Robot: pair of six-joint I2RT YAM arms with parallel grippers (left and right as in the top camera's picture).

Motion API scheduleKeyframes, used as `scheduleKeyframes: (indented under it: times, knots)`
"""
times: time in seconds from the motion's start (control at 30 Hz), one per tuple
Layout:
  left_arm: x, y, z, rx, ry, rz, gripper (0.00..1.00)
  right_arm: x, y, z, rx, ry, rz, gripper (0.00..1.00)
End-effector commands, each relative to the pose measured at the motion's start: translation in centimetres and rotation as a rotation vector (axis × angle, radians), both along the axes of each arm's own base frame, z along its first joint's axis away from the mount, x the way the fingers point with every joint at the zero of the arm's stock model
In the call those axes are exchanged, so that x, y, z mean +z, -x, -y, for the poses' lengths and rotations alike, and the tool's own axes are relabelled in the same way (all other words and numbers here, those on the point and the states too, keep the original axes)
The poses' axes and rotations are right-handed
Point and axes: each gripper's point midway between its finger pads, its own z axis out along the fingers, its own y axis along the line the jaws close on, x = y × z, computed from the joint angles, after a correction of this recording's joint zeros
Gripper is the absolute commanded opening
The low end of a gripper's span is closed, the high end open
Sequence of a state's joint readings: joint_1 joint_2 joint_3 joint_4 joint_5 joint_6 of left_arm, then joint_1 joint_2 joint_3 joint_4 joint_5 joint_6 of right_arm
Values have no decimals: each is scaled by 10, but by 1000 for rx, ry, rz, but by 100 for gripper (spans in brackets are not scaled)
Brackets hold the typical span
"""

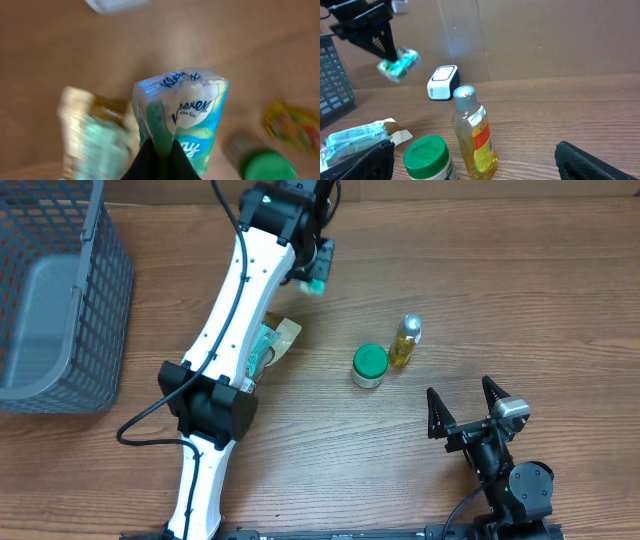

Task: Scan the item barcode
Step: 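Raise the Kleenex pack to the white scanner and hold it there, then lower the Kleenex pack beside the green jar and release it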

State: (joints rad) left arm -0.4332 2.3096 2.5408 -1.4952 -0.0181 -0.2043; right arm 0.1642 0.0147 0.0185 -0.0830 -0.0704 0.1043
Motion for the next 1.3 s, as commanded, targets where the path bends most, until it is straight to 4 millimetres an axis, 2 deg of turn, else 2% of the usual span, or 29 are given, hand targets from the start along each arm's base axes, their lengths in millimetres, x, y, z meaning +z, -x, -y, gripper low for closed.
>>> scheduleKeyframes:
  times: [0.0,0.2,0.4,0.47,0.53,0.57,0.6,0.63,0.7,0.8,0.9,1.0,1.13,1.27]
  knots:
    - [-42,28,27,-25,56,-180,5,-2,0,2,-12,3,5,100]
    - [-87,47,42,-13,24,-258,4,-2,0,2,-12,3,5,100]
    - [-113,40,60,14,54,-227,4,-2,0,2,-12,3,5,100]
    - [-118,41,65,28,72,-229,9,-2,0,2,-12,3,5,100]
    - [-116,46,73,10,111,-252,17,-2,0,2,-12,3,5,100]
    - [-116,48,76,-7,129,-263,29,-2,0,2,-12,3,5,100]
    - [-115,51,80,-29,147,-275,53,-2,0,2,-12,3,5,100]
    - [-114,53,82,-42,161,-286,63,-2,0,2,-12,3,5,100]
    - [-113,56,83,-62,176,-304,70,-2,0,2,-12,3,5,100]
    - [-105,56,76,-46,162,-307,72,-2,0,2,-12,3,5,100]
    - [-87,51,64,-29,132,-287,72,-2,0,2,-12,3,5,100]
    - [-63,47,39,4,47,-241,71,-2,0,2,-12,3,5,100]
    - [-27,42,-15,73,-141,-148,70,-2,0,2,-12,3,5,100]
    - [-9,37,-73,206,-342,-83,70,-2,0,2,-12,3,5,100]
